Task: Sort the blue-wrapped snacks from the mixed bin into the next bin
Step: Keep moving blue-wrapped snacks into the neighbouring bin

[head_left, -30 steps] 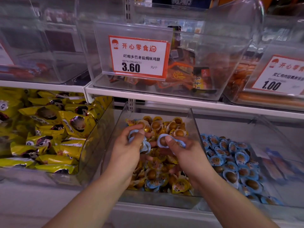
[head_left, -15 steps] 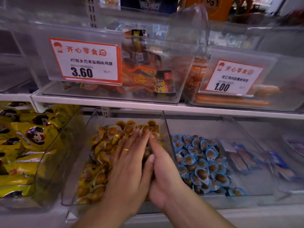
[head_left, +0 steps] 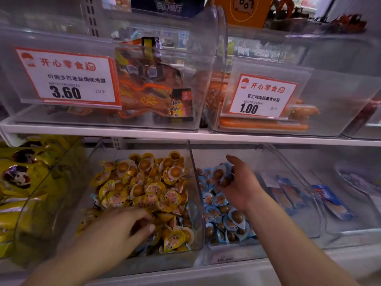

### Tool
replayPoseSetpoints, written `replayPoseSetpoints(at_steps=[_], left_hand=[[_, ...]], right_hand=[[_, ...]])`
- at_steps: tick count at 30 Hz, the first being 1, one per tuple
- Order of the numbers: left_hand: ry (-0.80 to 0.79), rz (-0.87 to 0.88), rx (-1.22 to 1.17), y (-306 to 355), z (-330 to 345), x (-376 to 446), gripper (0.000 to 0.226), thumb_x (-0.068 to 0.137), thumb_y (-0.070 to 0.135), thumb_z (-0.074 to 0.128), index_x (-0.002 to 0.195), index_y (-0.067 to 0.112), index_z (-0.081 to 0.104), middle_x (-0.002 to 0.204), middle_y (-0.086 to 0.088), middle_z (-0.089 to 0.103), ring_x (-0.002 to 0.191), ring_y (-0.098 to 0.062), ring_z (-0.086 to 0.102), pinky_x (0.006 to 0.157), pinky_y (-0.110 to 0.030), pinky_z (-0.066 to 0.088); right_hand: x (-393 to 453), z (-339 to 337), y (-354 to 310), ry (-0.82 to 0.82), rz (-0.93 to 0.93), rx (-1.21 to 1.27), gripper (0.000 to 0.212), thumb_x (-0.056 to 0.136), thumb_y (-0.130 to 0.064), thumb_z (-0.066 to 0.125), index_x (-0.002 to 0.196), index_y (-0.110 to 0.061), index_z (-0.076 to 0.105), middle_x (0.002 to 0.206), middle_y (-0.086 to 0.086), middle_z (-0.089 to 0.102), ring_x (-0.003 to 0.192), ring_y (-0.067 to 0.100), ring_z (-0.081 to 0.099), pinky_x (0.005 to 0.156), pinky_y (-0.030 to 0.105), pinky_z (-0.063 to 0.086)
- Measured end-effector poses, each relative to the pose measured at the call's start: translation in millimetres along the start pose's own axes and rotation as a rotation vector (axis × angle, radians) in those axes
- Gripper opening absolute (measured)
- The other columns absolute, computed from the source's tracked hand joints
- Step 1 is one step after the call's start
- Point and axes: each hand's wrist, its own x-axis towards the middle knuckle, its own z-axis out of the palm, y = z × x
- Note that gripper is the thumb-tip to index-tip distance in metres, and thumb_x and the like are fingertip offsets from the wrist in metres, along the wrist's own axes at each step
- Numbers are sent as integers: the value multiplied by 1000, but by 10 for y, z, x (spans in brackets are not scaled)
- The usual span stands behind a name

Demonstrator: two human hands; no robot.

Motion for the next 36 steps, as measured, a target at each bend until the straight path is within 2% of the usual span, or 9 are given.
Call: replayPoseSetpoints(at_steps=[2,5,11,17,23,26,28,33,36], left_hand=[[-71,-58,-14,-73,31,17,58,66,94,37,102,55,60,102,35,59,97,10,55,84,-15,45],[-157,-127,-38,-151,30,40,71,41,105,40,94,62,58,105,35,56,101,6,54,88,-21,47],[-227,-61,86,-62,-16,78,55,55,81,62,99,48,69,104,21,57,93,-2,57,84,-28,49],[-239,-12,113,-78,-42,98,32,71,51,72,92,27,74,99,8,65,89,-11,60,80,-31,51],[-28,-50,-30,-236,-121,-39,21,86,44,65,86,23,68,83,7,64,78,-8,59,71,-37,51],[161,-98,-134,-230,-129,-101,12,88,40,65,89,28,63,72,9,60,68,-4,56,60,-33,47],[242,-145,-228,-213,-145,-119,11,84,40,65,92,33,63,73,10,65,67,-4,60,60,-36,51],[301,-256,-411,-206,-230,-96,8,90,32,63,98,33,64,81,9,68,72,-10,64,66,-40,55],[418,-417,-1014,-152,-331,-80,17,99,15,51,104,19,67,82,-2,69,60,-12,64,52,-27,51]], right_hand=[[155,32,20,-55,34,-66,33,97,-41,56,110,-12,61,117,16,61,95,27,61,74,37,50],[224,95,87,73,-58,-440,50,98,-46,52,136,-15,56,145,11,50,133,31,47,104,51,33],[-150,172,216,-29,-610,-770,22,92,-13,56,89,-23,75,85,-4,77,86,11,72,73,28,55],[-747,339,454,-290,-1366,-1315,21,82,-6,57,90,-13,76,87,-3,70,87,12,60,79,23,47],[-808,458,649,-634,-933,-1842,34,94,-16,48,114,-29,72,109,-6,73,99,14,67,85,32,54],[-729,499,740,-761,-603,-1696,35,95,-12,47,111,-29,73,88,-17,70,76,-6,63,63,10,45],[-671,537,869,-848,-411,-1681,27,97,-16,49,109,-25,71,87,-10,70,75,3,64,65,20,49],[-542,636,993,-819,-368,-1685,27,92,-14,55,110,-27,70,95,0,72,82,21,66,75,37,56],[-501,610,916,-867,-327,-1903,32,91,-9,54,105,-29,75,99,-10,72,91,15,66,82,31,55]])
